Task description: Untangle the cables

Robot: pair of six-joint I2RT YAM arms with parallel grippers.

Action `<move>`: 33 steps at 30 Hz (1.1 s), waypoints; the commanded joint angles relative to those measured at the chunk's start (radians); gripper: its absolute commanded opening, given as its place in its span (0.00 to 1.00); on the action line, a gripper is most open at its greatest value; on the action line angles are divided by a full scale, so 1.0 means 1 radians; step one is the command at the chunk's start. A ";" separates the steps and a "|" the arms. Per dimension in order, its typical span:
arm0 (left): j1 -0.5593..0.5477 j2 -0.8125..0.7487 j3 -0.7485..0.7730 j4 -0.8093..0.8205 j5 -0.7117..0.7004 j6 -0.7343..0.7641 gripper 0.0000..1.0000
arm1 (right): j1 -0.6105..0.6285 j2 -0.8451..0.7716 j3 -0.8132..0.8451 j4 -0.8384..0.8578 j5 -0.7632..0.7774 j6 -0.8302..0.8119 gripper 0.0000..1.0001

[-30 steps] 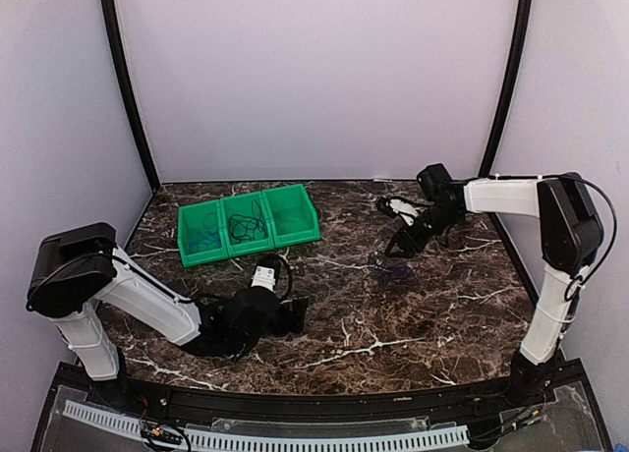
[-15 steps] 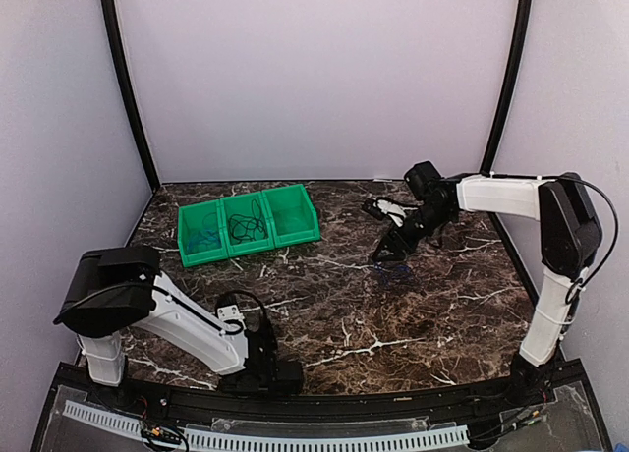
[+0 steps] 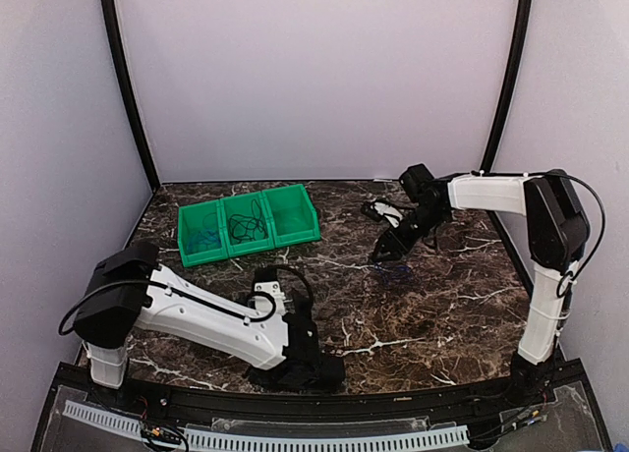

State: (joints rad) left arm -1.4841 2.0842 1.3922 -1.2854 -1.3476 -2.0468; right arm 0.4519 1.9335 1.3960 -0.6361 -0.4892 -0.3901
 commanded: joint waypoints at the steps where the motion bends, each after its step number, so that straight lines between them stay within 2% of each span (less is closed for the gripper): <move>1: 0.078 -0.142 -0.051 -0.095 0.036 0.131 0.99 | 0.012 0.005 0.022 -0.008 -0.022 0.016 0.54; 5: 0.104 -0.220 -0.010 -0.095 -0.115 0.393 0.97 | 0.022 0.002 0.015 -0.006 -0.012 0.020 0.55; 7: 0.117 -0.279 0.024 -0.095 -0.232 0.487 0.96 | 0.023 0.004 0.017 -0.009 -0.014 0.023 0.55; 9: 0.131 -0.342 0.068 -0.096 -0.281 0.553 0.97 | 0.027 0.006 0.017 -0.008 -0.017 0.027 0.55; 16: 0.228 -0.542 0.256 -0.095 -0.288 0.528 0.99 | 0.056 0.023 0.024 -0.011 0.001 0.034 0.54; 19: 0.230 -0.468 0.356 -0.097 -0.278 0.769 0.99 | 0.070 0.039 0.035 -0.020 0.017 0.040 0.52; 22: 0.264 -0.330 0.516 -0.095 -0.228 1.159 0.99 | 0.081 0.057 0.052 -0.029 0.039 0.050 0.49; 24: 0.320 -0.260 0.568 -0.095 -0.214 1.222 0.97 | 0.085 0.068 0.063 -0.029 0.054 0.058 0.48; 26: 0.361 -0.249 0.593 -0.071 -0.195 1.172 0.96 | 0.087 0.070 0.071 -0.032 0.070 0.063 0.46; 27: 0.390 -0.252 0.606 -0.038 -0.184 1.201 0.96 | 0.088 0.070 0.071 -0.033 0.078 0.064 0.45; 28: 0.406 -0.255 0.611 0.097 -0.153 1.351 0.96 | 0.088 0.067 0.068 -0.030 0.089 0.066 0.44; 29: 0.441 -0.270 0.615 0.297 -0.120 1.449 0.96 | 0.088 0.062 0.064 -0.026 0.099 0.066 0.42; 30: 0.458 -0.288 0.601 0.421 0.025 1.701 0.91 | 0.088 0.059 0.061 -0.023 0.104 0.069 0.40; 31: 0.487 -0.358 0.505 0.728 0.120 1.822 0.88 | 0.088 0.056 0.060 -0.022 0.106 0.070 0.38; 32: 0.496 -0.407 0.433 0.905 0.304 2.033 0.86 | 0.088 0.054 0.061 -0.023 0.107 0.073 0.34; 33: 0.507 -0.491 0.297 1.153 0.386 2.099 0.86 | 0.088 0.052 0.063 -0.025 0.107 0.074 0.31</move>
State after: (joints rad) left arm -1.0294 1.8549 1.9049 -0.9463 -1.3586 -0.5632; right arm 0.5323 1.9980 1.4399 -0.6590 -0.4103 -0.3317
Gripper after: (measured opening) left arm 0.869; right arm 0.357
